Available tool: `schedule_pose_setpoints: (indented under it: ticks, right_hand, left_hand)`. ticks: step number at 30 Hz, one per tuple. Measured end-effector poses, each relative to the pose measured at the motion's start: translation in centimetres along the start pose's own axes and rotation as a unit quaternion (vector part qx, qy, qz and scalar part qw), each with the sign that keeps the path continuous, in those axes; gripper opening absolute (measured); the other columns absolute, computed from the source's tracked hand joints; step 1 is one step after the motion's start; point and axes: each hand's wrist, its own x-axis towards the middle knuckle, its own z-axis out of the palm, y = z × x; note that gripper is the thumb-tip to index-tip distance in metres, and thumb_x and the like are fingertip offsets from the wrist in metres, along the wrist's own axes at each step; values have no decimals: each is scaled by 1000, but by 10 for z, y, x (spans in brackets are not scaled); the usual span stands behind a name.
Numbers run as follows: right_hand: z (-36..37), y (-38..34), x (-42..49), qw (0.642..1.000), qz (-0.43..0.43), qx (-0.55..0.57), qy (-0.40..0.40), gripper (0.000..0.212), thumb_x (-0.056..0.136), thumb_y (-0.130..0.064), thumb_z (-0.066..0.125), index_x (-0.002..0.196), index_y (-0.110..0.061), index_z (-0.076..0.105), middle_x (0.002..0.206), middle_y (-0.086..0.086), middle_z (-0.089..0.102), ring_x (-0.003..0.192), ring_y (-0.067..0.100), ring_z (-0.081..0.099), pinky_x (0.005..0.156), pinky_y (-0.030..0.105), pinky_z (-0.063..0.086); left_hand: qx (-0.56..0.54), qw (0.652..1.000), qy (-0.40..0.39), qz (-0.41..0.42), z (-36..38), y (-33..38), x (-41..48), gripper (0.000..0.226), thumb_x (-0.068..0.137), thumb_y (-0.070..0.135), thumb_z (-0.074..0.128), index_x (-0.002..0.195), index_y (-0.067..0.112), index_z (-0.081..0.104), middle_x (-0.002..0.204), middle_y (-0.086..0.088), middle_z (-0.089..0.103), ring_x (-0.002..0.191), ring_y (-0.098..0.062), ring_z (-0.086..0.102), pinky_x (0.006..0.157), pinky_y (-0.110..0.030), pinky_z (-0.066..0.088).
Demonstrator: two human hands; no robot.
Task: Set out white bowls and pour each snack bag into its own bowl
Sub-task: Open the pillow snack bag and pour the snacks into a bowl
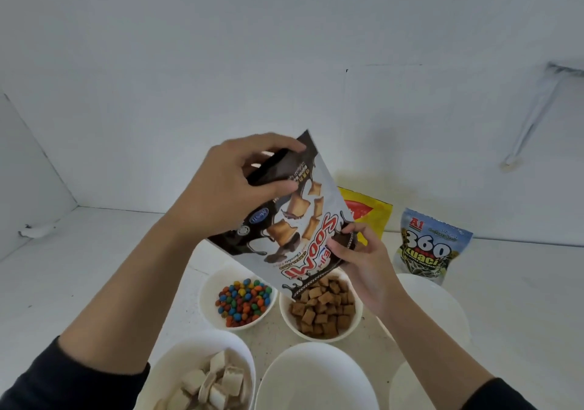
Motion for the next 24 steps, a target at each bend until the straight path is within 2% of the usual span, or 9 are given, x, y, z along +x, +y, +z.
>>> schedule_pose_setpoints:
  ticks: [2,4,7,10,14,17,20,22,24]
  right_hand:
    - [-3,3,0,999,22,-6,25,36,71,10,75,92,-9,52,120,19,70,106,36,67,83,47,57]
    - [-5,3,-1,999,17,-3,42,37,72,11,74,93,-9,53,120,18,71,108,37,66,84,47,56]
    - [-1,-4,-7,1000,-18,-5,20,37,71,7,76,98,-9,55,120,19,71,107,36,67,84,47,57]
    - [6,-5,-16,997,-47,-52,12,49,68,1,82,108,-12,56,119,21,71,108,37,69,86,48,58]
    - [12,0,-27,988,-65,-140,30,67,68,1,88,117,-24,51,113,21,69,104,37,71,84,57,60]
    - [20,4,-37,984,-47,-166,35,69,70,2,88,120,-25,48,109,20,58,93,32,76,75,52,63]
    - [32,7,-46,986,1,-163,35,63,70,-7,90,119,-23,55,116,19,65,92,34,76,81,58,61]
    - [41,9,-53,991,37,-128,11,47,75,-8,86,117,-10,65,113,20,73,97,39,74,91,62,56]
    - [51,11,-58,992,56,-115,0,30,81,-7,80,110,-1,73,107,22,76,98,43,73,95,63,54]
  left_hand:
    - [6,999,-28,-16,9,-3,-7,37,87,21,77,121,34,69,120,13,68,105,-5,69,75,-23,62]
    - [2,999,-24,-34,14,-6,-14,34,88,21,76,119,33,70,119,12,70,104,-5,70,78,-27,63]
    - [-43,997,25,-64,6,-7,-27,32,90,18,73,120,30,69,117,10,73,98,-7,74,73,-27,63]
    - [-76,989,81,-98,5,-13,-52,31,93,15,69,119,31,68,118,11,72,100,-10,74,72,-32,65]
    - [-177,944,216,-174,14,-27,-93,30,94,7,67,114,30,70,113,9,75,102,-20,75,79,-47,63]
    - [-221,902,309,-206,19,-33,-124,31,93,2,66,117,23,69,113,1,75,102,-27,75,85,-50,60]
    - [-255,871,351,-230,25,-33,-150,30,97,0,59,119,20,65,117,0,73,103,-29,73,84,-50,61]
    - [-284,853,366,-243,28,-29,-167,29,101,-1,53,119,19,61,121,-1,70,99,-23,74,74,-41,65]
    - [-311,833,378,-258,29,-24,-183,30,102,-4,48,120,19,58,122,-2,68,98,-23,72,68,-37,64]
